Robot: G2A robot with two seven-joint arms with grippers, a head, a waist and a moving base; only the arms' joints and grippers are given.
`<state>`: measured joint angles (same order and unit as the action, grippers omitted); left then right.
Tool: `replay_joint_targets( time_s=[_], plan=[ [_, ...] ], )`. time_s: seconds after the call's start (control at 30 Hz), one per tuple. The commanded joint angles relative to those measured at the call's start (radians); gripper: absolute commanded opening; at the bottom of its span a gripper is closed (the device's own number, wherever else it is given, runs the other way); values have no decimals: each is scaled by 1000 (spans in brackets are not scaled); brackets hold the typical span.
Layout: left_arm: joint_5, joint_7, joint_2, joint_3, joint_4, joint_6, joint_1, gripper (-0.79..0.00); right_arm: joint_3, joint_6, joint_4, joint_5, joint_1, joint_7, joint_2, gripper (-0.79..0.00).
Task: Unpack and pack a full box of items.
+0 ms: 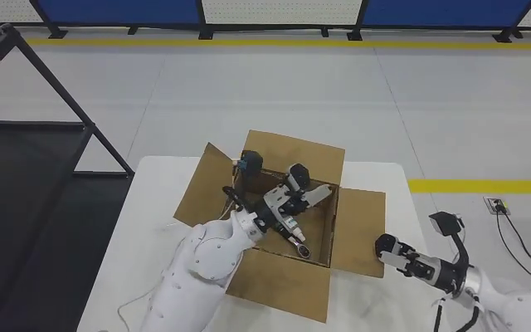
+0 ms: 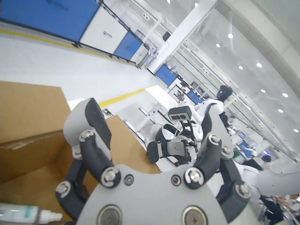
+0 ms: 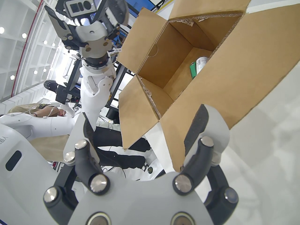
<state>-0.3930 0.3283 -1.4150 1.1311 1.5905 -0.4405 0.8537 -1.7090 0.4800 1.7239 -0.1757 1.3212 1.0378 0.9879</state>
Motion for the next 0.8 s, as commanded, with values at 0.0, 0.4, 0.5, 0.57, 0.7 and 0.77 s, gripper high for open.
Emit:
replay_joint_targets(
  time_s=[0.0,0.4,0.5,0.57,0.7,0.77],
  plan=[
    [-55,-3,19,105,110,16,73,0,10,-21,-10,34,-24,-10,-2,0],
    [-127,-37,65,426,362,76,289,0,91,-63,-144,65,-133,34,-11,0],
    [-108,-86,69,475,375,85,316,0,106,-66,-182,59,-146,38,-12,0],
    [-88,-106,72,511,379,88,331,0,114,-66,-202,58,-152,42,-13,0],
    [-40,-126,76,556,380,81,356,0,130,-61,-228,38,-161,46,-14,0],
    [-14,-129,78,573,377,77,363,0,140,-60,-236,38,-168,47,-14,0]
  ],
)
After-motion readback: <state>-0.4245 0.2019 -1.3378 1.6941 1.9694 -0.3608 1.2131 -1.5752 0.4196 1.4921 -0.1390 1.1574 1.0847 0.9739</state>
